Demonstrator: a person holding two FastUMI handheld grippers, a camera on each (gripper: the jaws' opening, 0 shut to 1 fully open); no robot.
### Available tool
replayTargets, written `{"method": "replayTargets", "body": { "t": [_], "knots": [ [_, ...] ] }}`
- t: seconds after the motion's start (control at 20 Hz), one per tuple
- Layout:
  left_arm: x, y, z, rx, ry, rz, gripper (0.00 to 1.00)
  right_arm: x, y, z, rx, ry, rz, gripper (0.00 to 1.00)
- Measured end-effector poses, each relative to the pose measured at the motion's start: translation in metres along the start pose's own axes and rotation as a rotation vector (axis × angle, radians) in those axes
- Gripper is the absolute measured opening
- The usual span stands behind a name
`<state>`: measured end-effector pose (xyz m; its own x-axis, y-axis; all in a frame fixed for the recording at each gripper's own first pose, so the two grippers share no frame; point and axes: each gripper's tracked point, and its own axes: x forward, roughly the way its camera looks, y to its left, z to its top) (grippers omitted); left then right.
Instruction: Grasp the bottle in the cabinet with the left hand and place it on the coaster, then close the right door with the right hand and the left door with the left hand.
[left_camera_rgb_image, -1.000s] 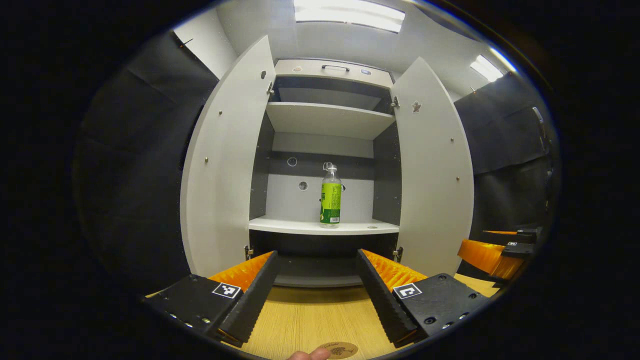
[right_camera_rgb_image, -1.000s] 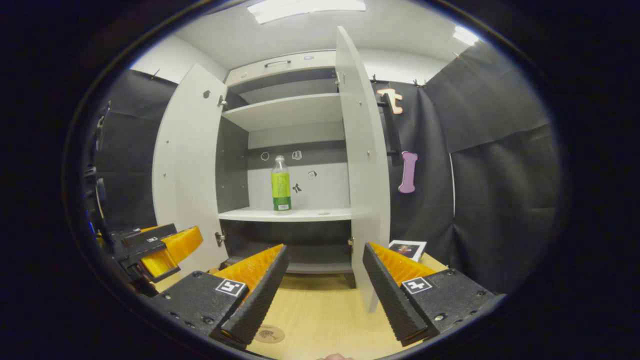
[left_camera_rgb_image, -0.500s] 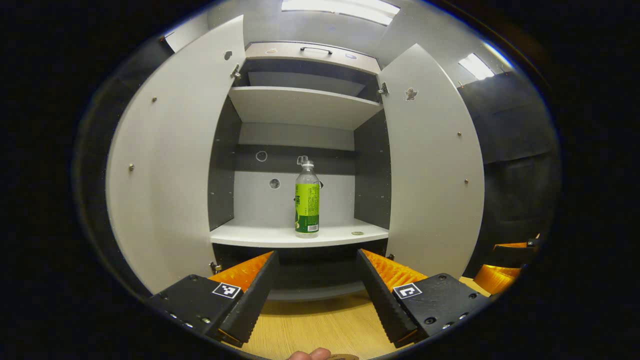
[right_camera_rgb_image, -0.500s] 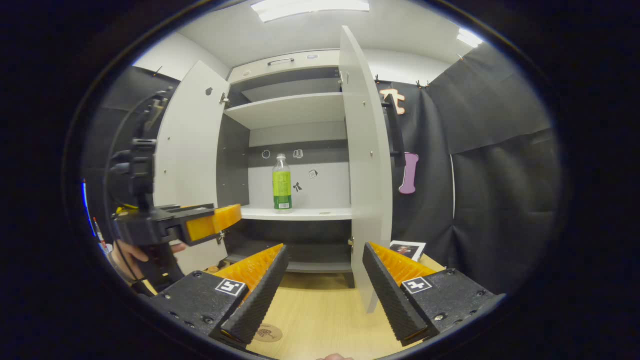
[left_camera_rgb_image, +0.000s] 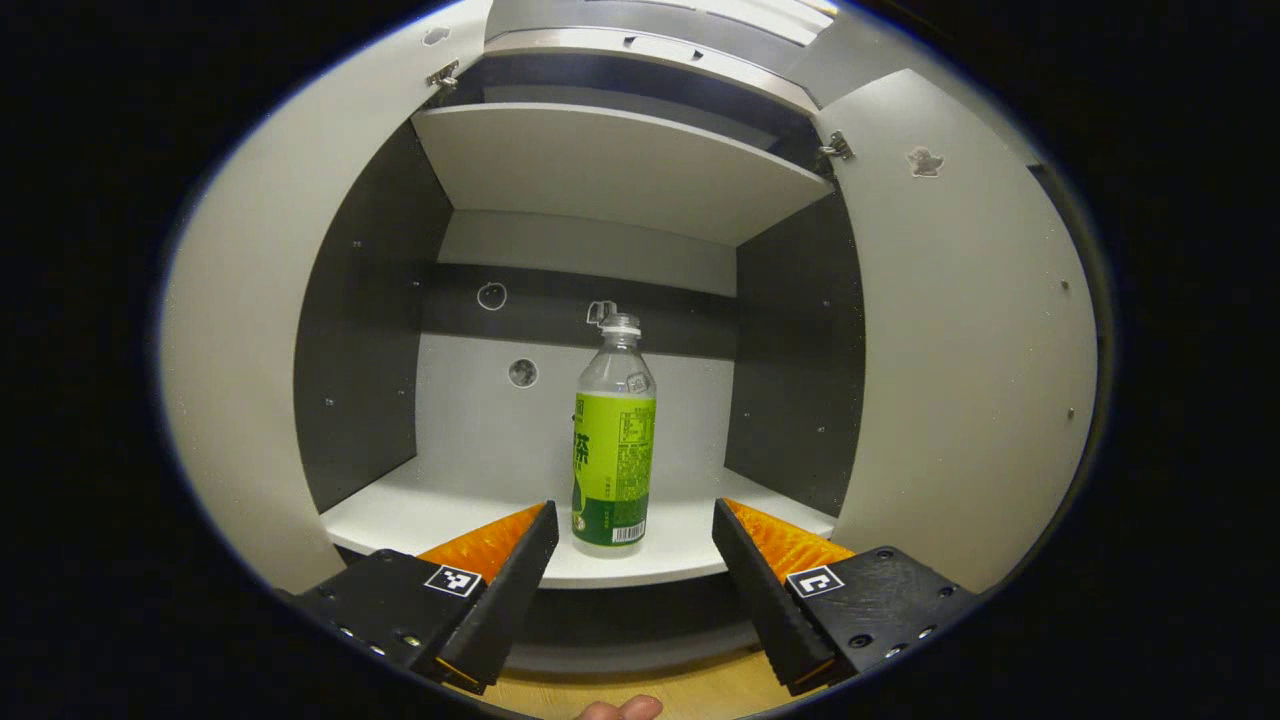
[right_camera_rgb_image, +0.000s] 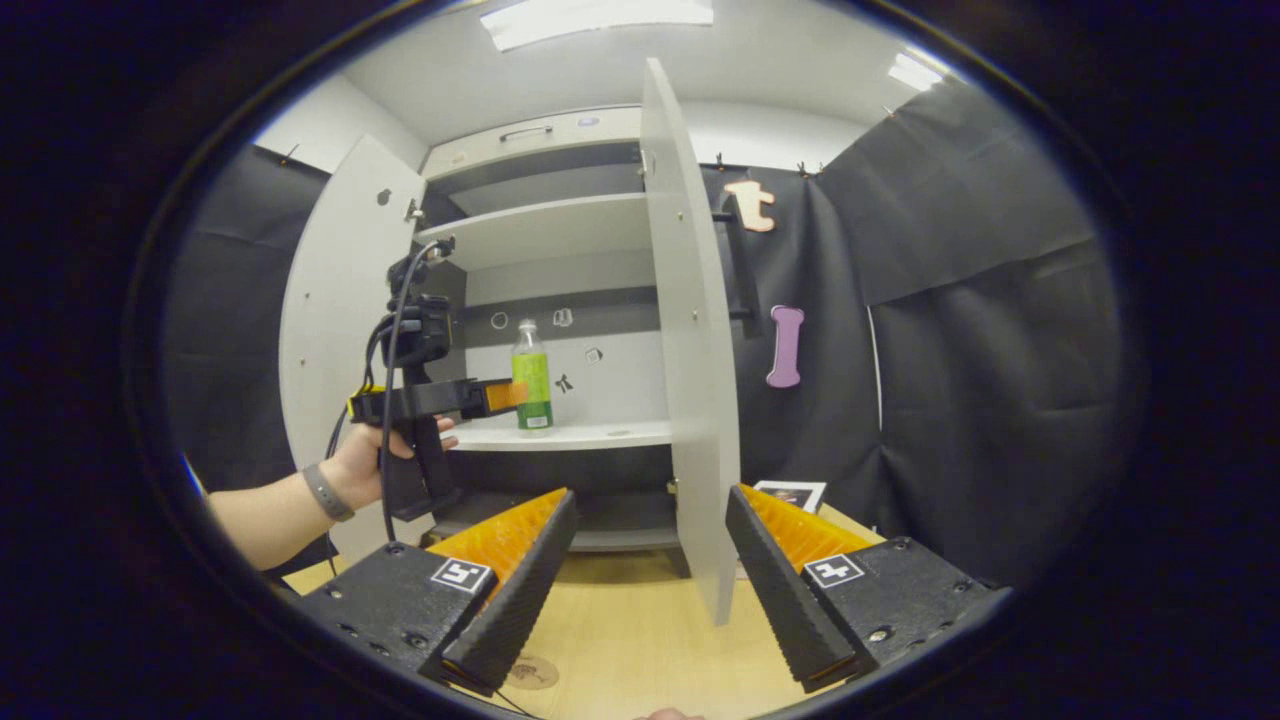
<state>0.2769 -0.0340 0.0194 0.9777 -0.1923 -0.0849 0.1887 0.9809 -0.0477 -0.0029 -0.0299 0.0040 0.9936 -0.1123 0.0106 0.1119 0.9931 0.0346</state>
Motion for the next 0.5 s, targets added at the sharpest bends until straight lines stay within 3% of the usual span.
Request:
{"method": "replayTargets", "body": {
  "t": [0.25,0.3,0.35,0.5],
  "knots": [
    [0.054,0.017,0.009,0.076,-0.026,0.065,0.95,-0.001,-0.008,0.000,0.029,0.003,-0.024,0.99],
    [0.061,0.018,0.009,0.082,-0.026,0.073,0.95,-0.001,-0.010,0.000,0.030,0.006,-0.026,0.94],
    [0.068,0.019,0.009,0.083,-0.023,0.080,0.95,-0.001,-0.014,-0.001,0.028,0.011,-0.035,0.99],
    [0.083,0.022,0.009,0.083,-0.014,0.095,0.95,-0.003,-0.025,-0.005,0.022,0.016,-0.051,0.99]
  ]
}}
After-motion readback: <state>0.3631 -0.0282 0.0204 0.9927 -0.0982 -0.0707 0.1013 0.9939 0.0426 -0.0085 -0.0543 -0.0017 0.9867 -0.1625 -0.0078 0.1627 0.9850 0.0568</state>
